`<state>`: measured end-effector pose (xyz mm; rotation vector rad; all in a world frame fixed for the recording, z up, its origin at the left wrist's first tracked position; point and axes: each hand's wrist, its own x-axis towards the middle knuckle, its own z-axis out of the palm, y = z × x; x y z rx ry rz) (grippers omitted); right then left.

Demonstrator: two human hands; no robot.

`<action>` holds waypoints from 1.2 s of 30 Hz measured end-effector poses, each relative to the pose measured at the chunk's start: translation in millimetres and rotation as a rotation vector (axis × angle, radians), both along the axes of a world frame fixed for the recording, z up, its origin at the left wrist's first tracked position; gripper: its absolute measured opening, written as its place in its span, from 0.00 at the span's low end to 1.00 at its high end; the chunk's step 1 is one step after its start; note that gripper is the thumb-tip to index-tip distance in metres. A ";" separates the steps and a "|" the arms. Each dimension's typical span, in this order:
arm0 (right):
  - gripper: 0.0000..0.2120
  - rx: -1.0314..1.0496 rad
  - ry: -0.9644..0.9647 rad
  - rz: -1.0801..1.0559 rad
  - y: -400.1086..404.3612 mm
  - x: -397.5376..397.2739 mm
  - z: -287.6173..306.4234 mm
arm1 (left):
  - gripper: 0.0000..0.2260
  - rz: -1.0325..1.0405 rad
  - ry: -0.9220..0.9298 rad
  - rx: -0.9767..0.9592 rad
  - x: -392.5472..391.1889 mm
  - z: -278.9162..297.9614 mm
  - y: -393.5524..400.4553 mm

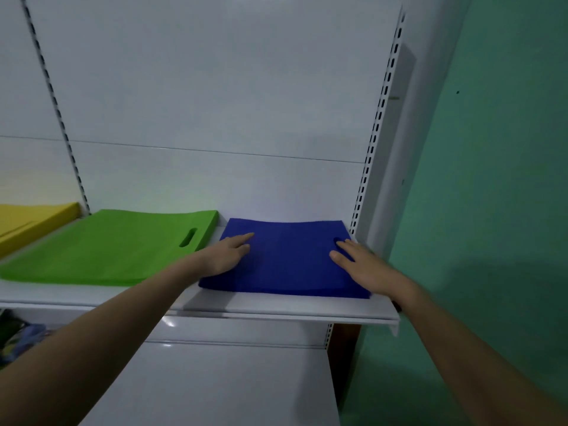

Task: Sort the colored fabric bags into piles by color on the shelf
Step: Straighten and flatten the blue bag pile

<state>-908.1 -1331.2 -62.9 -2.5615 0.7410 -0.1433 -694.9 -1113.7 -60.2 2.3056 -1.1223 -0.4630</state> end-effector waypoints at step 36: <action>0.29 -0.540 0.259 0.257 1.7 -40.2 27.0 | 0.18 -0.391 -0.802 0.214 -9.8 15.6 43.7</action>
